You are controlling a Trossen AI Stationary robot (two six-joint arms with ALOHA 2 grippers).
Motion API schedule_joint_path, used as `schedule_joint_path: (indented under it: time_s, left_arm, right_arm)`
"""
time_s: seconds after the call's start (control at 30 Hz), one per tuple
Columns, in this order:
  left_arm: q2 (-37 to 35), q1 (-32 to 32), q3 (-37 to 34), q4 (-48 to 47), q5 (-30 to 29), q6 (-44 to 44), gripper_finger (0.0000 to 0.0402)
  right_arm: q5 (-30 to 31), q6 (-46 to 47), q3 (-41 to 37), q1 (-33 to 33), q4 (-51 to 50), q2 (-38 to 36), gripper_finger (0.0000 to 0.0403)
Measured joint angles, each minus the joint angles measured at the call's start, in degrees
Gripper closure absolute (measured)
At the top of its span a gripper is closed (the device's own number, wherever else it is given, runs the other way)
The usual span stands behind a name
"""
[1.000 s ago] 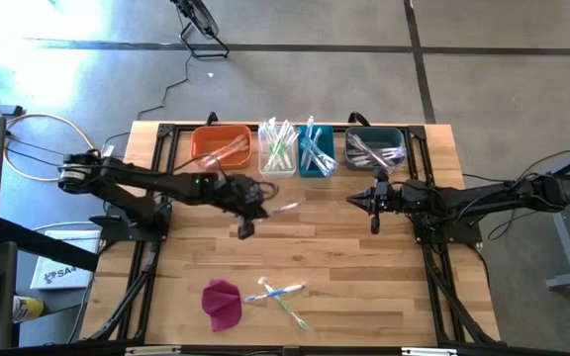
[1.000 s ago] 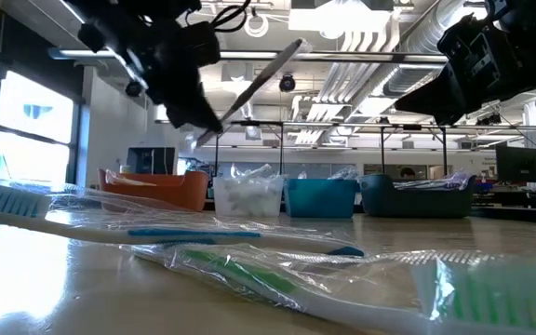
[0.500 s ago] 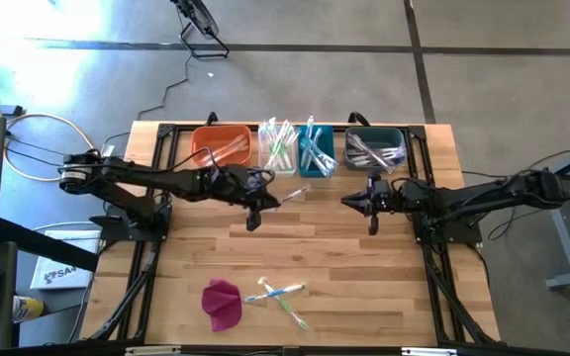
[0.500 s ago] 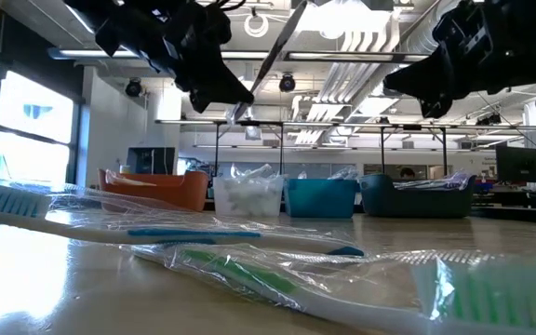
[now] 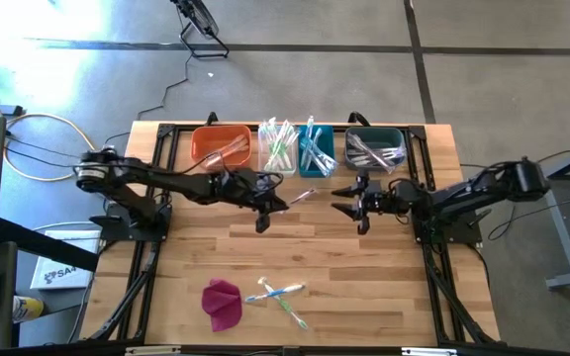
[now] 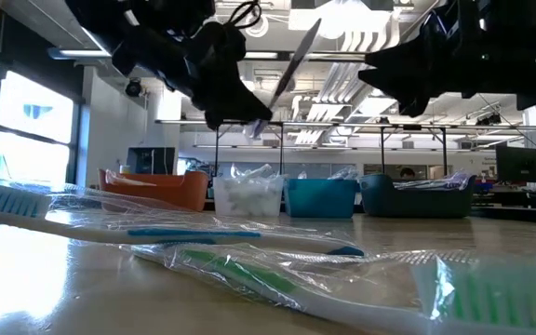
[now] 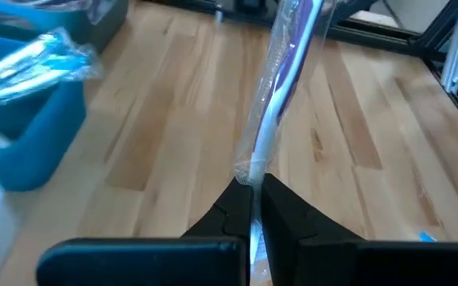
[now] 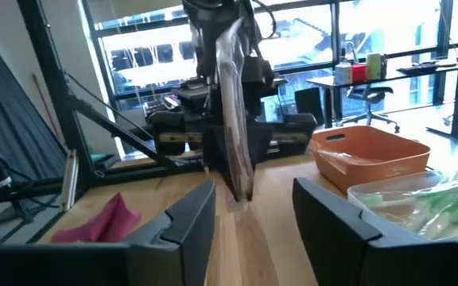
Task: Pick & Place Toothbrushes
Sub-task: Put the purple toothbrush into the green bin
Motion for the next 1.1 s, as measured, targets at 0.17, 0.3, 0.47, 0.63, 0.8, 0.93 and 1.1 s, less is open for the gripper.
schedule_joint_path:
  time_s: [0.17, 0.3, 0.47, 0.63, 0.8, 0.93, 1.1]
  left_arm:
    - [4.06, 0.00, -0.05, 7.04, 1.24, -1.32, 0.0396]
    - [6.14, 0.00, -0.02, 11.15, 1.23, -2.81, 0.0396]
    - [6.66, 0.00, 1.71, 10.23, 1.21, -2.81, 0.0396]
    - [6.66, 0.00, 2.05, 9.00, 1.17, -2.81, 0.0396]
    - [6.68, 0.00, 2.05, 7.27, 0.57, -2.81, 0.0396]
    - [6.68, 0.00, 2.05, 7.38, 0.56, -2.81, 0.0396]
    - [6.68, 0.00, 2.05, 6.54, 0.54, -2.81, 0.0396]
  right_arm:
    - [-0.21, -1.36, 1.35, -0.01, 3.19, 4.64, 0.0227]
    - [-3.10, -1.62, 4.11, -0.01, 3.24, 8.35, 0.0222]
    - [-3.24, -1.57, 8.42, -0.01, 3.27, 14.25, 0.0222]
    - [-3.16, -1.51, 12.16, -0.01, 3.13, 19.05, 0.0222]
    - [-3.20, -1.34, 15.47, -0.01, 3.10, 21.22, 0.0223]
    - [-3.57, -1.47, 16.75, -0.01, 3.24, 21.58, 0.0223]
    - [-5.68, -1.49, 17.33, -0.03, 3.29, 21.60, 0.0239]
